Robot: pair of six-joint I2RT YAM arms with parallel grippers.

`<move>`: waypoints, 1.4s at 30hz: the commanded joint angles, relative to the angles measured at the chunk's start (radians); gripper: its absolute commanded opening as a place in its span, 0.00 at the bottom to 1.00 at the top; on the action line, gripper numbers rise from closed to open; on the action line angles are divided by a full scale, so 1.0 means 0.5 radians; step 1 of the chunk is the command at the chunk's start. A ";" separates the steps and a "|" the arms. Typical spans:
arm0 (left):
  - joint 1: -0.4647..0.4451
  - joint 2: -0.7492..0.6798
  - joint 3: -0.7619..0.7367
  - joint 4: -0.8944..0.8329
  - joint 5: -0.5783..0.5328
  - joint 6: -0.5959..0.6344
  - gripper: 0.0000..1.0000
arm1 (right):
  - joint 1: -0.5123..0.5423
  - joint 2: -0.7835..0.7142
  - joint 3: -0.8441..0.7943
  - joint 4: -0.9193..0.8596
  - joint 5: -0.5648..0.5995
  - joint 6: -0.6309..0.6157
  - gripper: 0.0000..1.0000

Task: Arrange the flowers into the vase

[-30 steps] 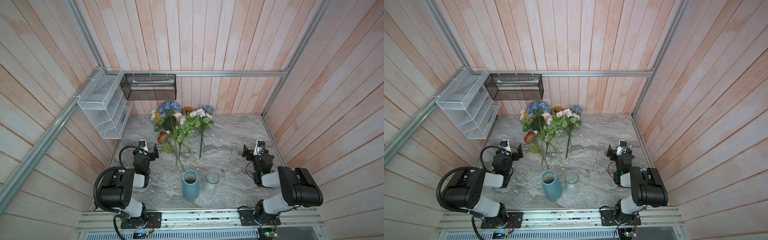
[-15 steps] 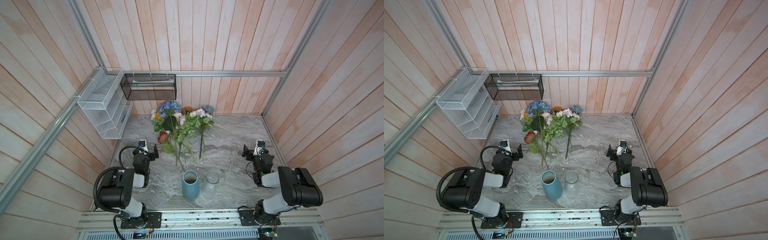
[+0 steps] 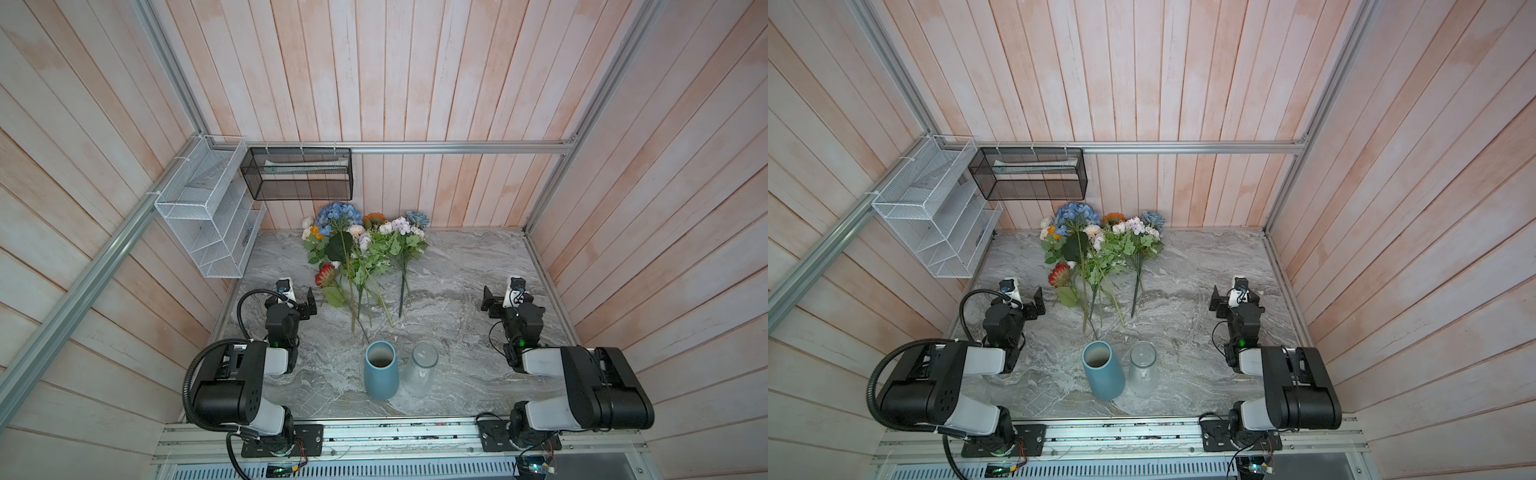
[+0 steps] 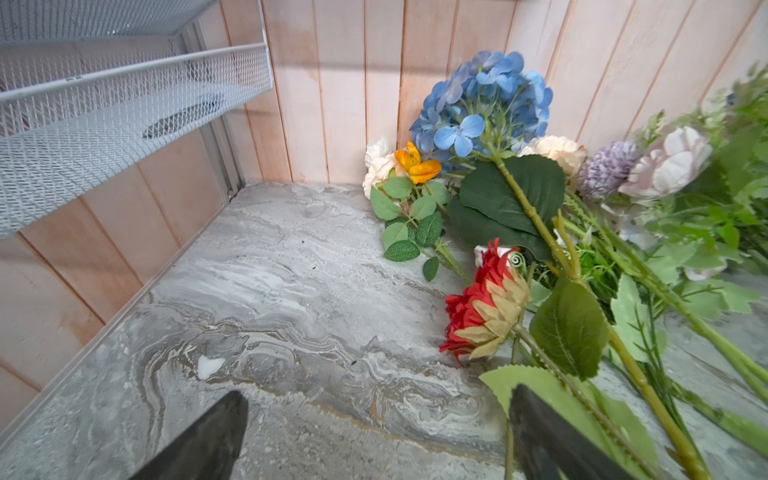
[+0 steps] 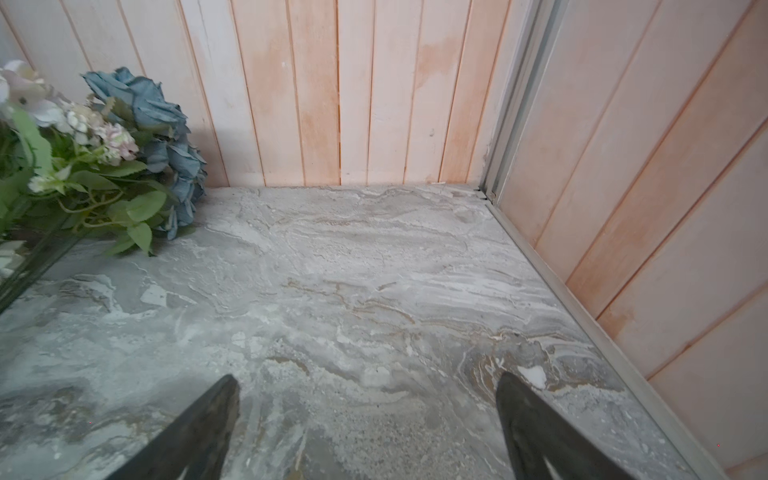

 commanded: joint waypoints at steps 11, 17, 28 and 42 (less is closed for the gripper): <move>-0.066 -0.767 0.243 -0.909 0.244 -0.679 1.00 | 0.629 -0.784 0.572 -1.258 -0.133 0.304 0.98; -0.199 -0.909 0.163 -0.968 0.552 -0.840 1.00 | 1.176 -1.066 0.759 -1.857 -0.248 0.403 0.98; -0.639 -0.659 0.244 -0.699 0.490 -0.986 1.00 | 2.264 -1.165 0.718 -2.196 0.546 0.693 0.98; -0.735 -0.584 0.324 -0.752 0.479 -0.985 1.00 | 2.853 -1.206 0.653 -2.735 1.375 1.070 0.98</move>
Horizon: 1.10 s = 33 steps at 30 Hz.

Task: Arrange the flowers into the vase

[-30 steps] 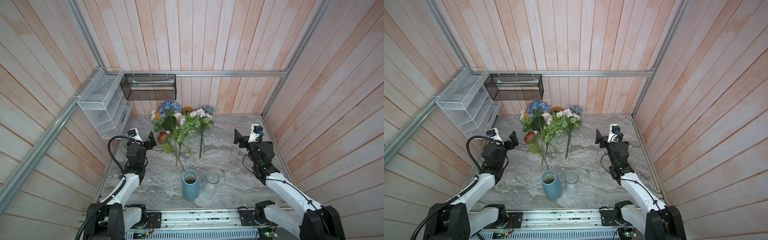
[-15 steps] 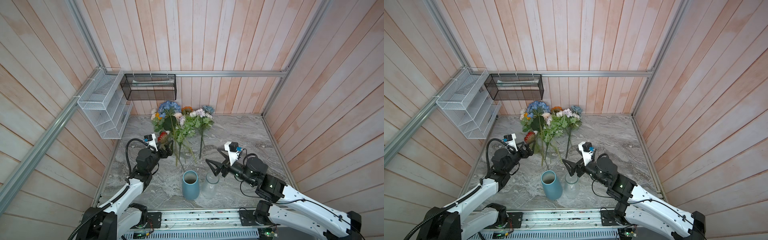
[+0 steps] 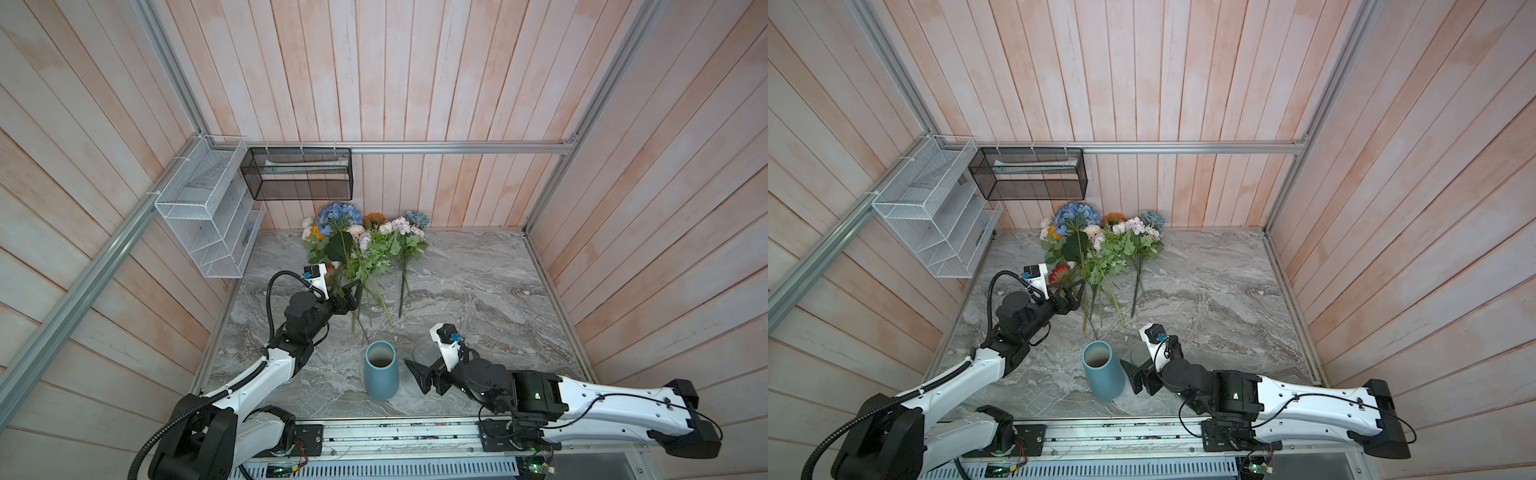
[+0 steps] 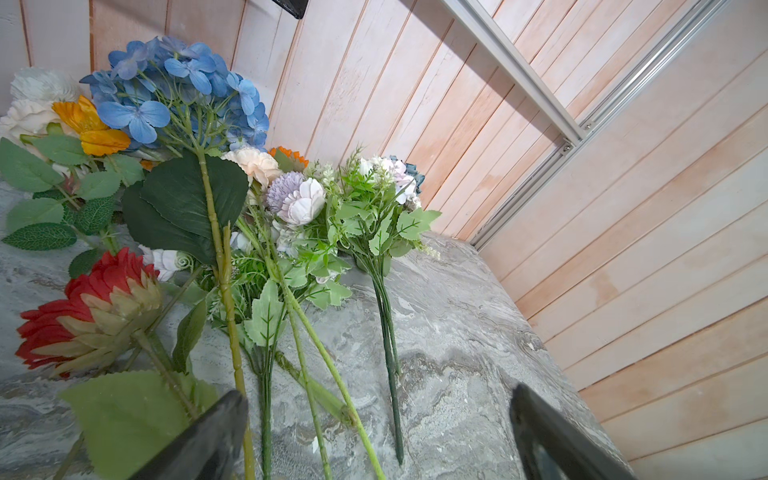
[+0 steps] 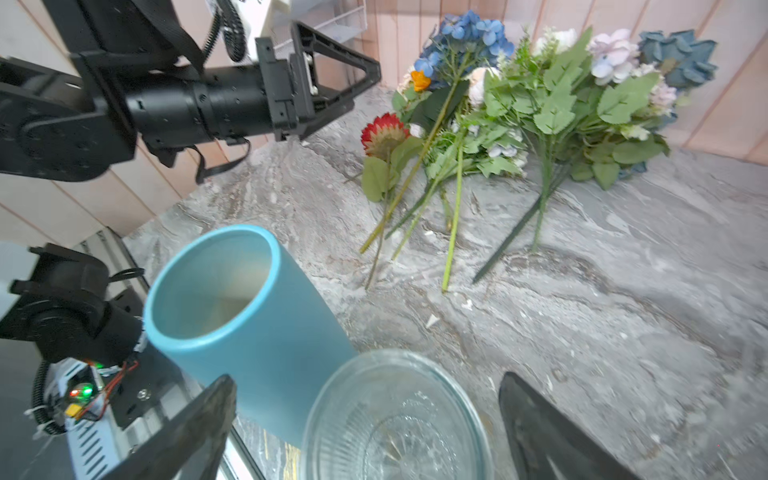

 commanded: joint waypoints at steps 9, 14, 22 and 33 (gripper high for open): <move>-0.055 0.149 0.121 0.026 -0.024 -0.021 1.00 | 0.064 -0.132 -0.303 0.110 0.160 0.131 0.98; -0.058 0.175 0.139 0.026 -0.030 -0.021 1.00 | 0.066 -0.168 -0.467 0.397 0.291 0.028 0.98; -0.061 0.224 0.184 0.019 -0.009 -0.021 1.00 | -0.122 -0.321 -0.782 1.058 0.261 -0.303 0.96; -0.066 0.230 0.189 0.001 -0.009 -0.025 1.00 | -0.589 -0.053 -0.832 1.470 -0.197 -0.414 0.88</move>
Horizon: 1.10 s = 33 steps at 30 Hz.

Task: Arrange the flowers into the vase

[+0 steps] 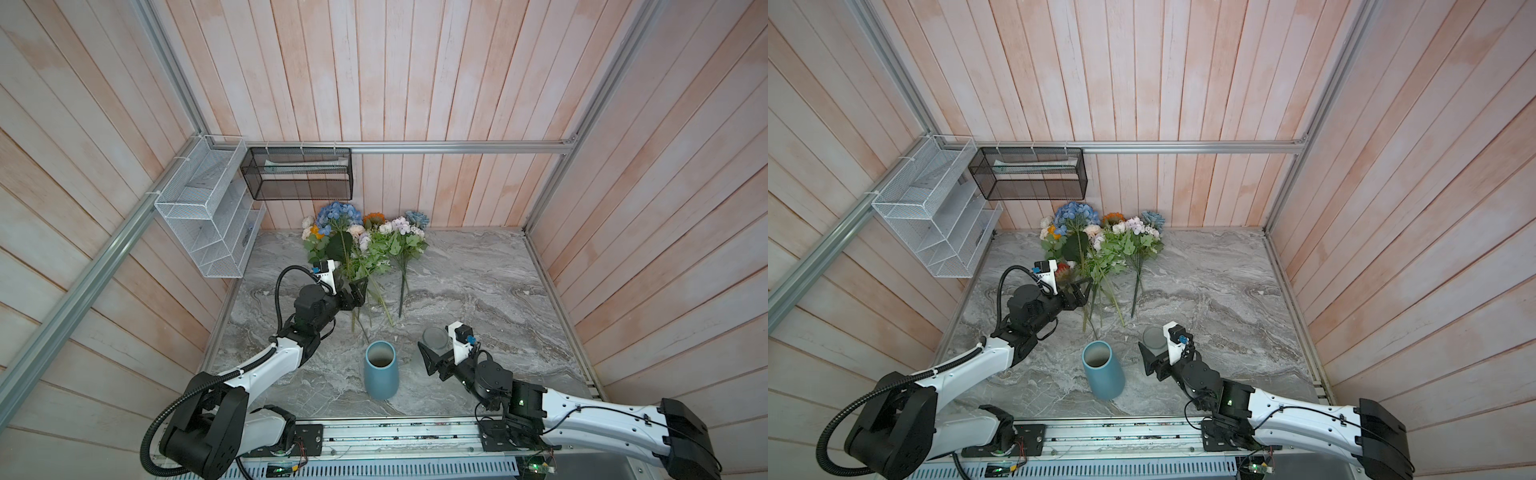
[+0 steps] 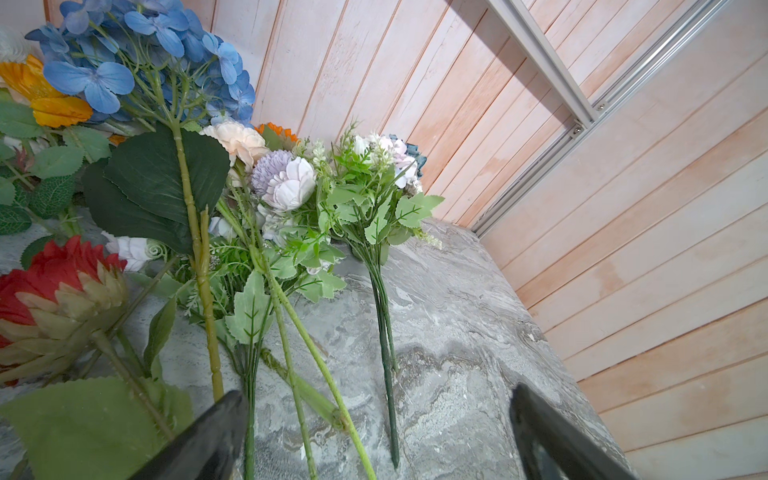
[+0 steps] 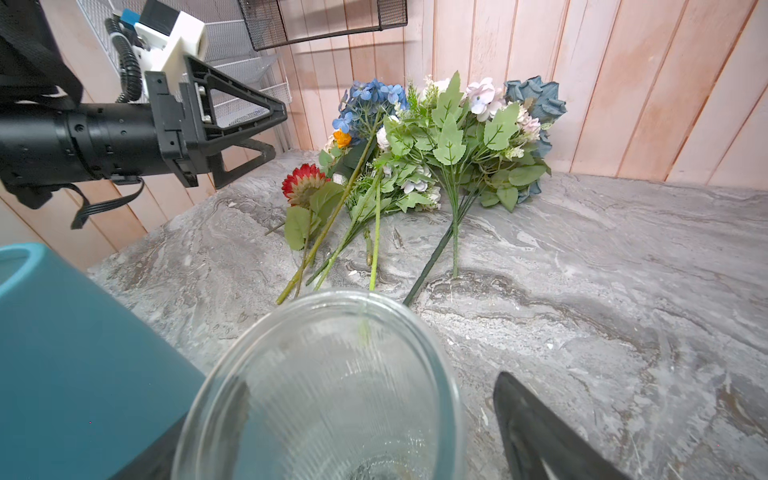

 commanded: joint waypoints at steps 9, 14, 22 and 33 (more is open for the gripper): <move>-0.011 0.029 0.041 0.001 -0.041 0.025 1.00 | -0.423 0.008 -0.083 0.204 -0.254 -0.108 0.65; -0.009 0.052 0.029 0.023 -0.038 0.015 1.00 | -0.734 0.107 -0.073 0.377 -0.413 -0.290 0.65; -0.010 0.013 -0.008 0.000 -0.098 0.061 1.00 | -1.240 0.603 0.071 0.754 -0.695 -0.422 0.65; -0.010 -0.079 -0.051 -0.086 -0.163 0.123 1.00 | -1.279 1.195 0.363 1.030 -0.736 -0.581 0.78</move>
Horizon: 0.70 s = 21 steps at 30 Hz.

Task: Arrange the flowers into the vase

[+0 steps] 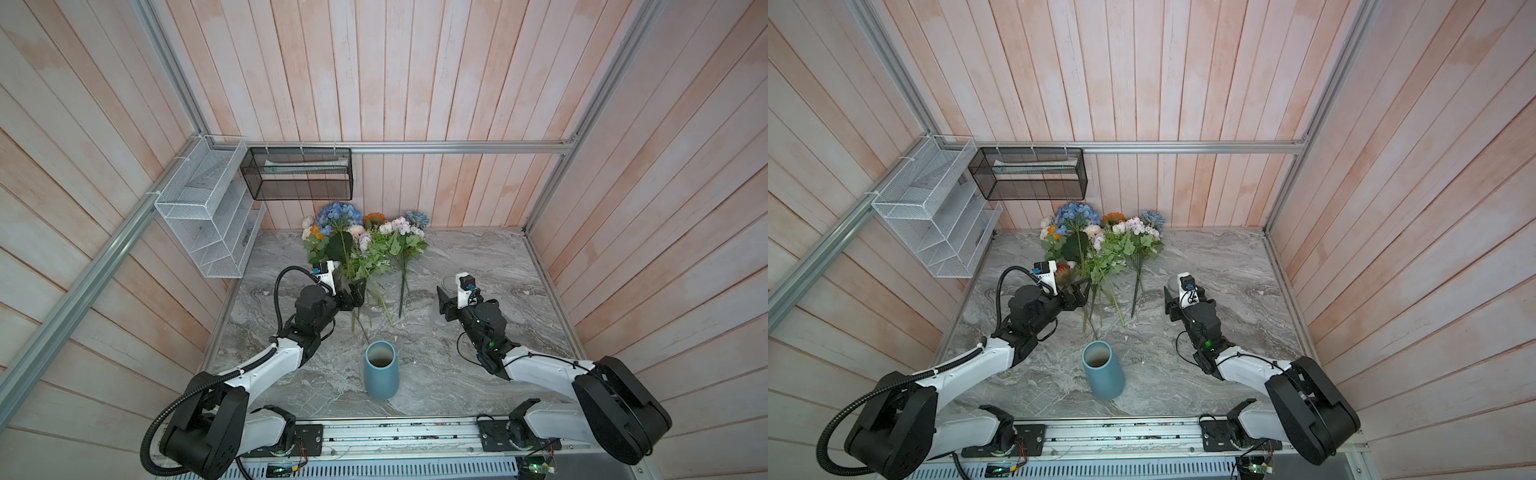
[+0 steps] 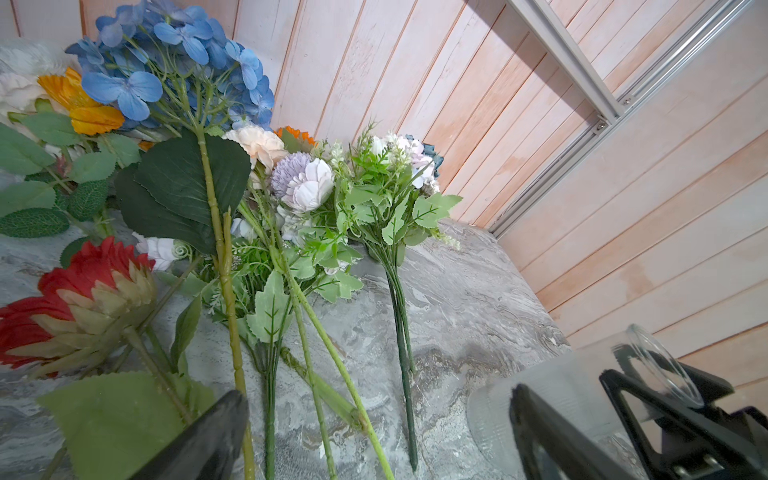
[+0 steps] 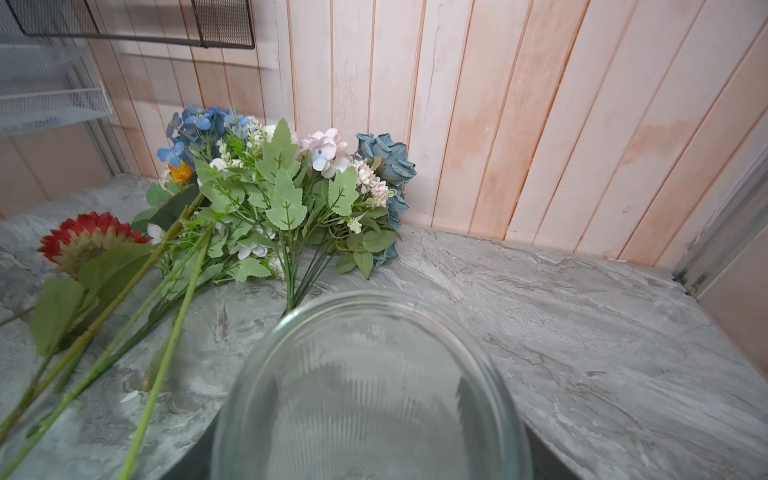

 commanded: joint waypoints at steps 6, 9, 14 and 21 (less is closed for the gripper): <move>-0.001 -0.095 -0.064 -0.065 -0.095 0.089 1.00 | -0.014 -0.056 0.056 -0.068 -0.070 0.051 0.96; 0.011 -0.090 -0.045 -0.081 -0.119 0.114 1.00 | -0.015 -0.203 0.114 -0.293 -0.081 0.095 0.98; 0.118 -0.076 0.016 -0.135 -0.054 0.111 1.00 | -0.016 -0.487 0.191 -0.698 -0.177 0.173 0.98; 0.409 -0.107 0.030 -0.131 0.134 -0.046 1.00 | -0.014 -0.784 0.479 -1.307 -0.207 0.149 0.97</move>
